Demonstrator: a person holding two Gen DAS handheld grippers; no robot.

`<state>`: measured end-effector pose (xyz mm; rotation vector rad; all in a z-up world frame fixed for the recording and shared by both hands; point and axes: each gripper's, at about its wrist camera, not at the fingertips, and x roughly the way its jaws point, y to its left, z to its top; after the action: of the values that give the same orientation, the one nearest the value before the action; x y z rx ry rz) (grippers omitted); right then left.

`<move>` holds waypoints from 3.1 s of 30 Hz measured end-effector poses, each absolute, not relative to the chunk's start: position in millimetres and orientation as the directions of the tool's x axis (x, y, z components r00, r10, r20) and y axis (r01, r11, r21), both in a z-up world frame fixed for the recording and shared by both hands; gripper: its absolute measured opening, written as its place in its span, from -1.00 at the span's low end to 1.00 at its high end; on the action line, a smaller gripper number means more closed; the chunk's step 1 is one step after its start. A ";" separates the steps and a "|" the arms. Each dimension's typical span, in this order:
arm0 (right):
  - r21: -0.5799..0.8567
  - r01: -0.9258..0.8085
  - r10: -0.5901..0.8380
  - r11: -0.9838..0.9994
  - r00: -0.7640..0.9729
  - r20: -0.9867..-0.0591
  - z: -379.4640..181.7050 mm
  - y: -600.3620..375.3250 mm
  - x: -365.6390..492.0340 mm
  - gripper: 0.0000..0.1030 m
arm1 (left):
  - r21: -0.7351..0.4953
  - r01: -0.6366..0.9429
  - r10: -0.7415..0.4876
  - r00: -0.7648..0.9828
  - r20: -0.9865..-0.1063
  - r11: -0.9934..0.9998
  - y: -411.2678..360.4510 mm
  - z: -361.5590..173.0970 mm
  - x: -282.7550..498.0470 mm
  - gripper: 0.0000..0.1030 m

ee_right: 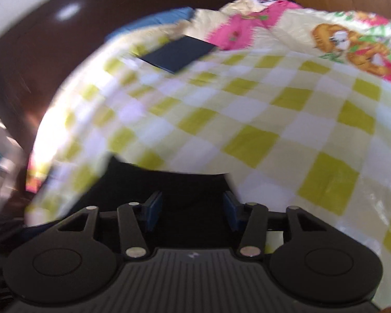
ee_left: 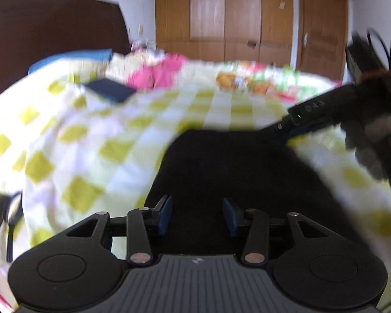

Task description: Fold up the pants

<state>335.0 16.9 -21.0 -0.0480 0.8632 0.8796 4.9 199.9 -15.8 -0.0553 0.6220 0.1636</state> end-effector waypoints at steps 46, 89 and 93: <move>0.710 -0.251 0.749 0.658 0.312 -0.584 -56.9 -76.0 314.4 -0.26 | 0.101 -0.136 0.169 0.779 -0.604 0.986 206.9 -5.9 -16.3 0.57; 0.718 -0.298 0.774 0.630 0.156 -0.614 -63.9 -63.5 252.3 -0.32 | -0.210 -0.021 -0.141 0.676 -0.723 0.977 240.0 -31.7 30.2 1.00; 0.735 -0.278 0.784 0.619 0.164 -0.598 -62.0 -86.1 250.6 -0.43 | -0.187 0.004 -0.142 0.667 -0.732 0.982 216.3 -27.2 36.3 1.00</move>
<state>250.6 -86.1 -62.0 0.5244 1.1753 0.8080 36.3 216.3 -27.2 -0.1752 0.8382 -0.0831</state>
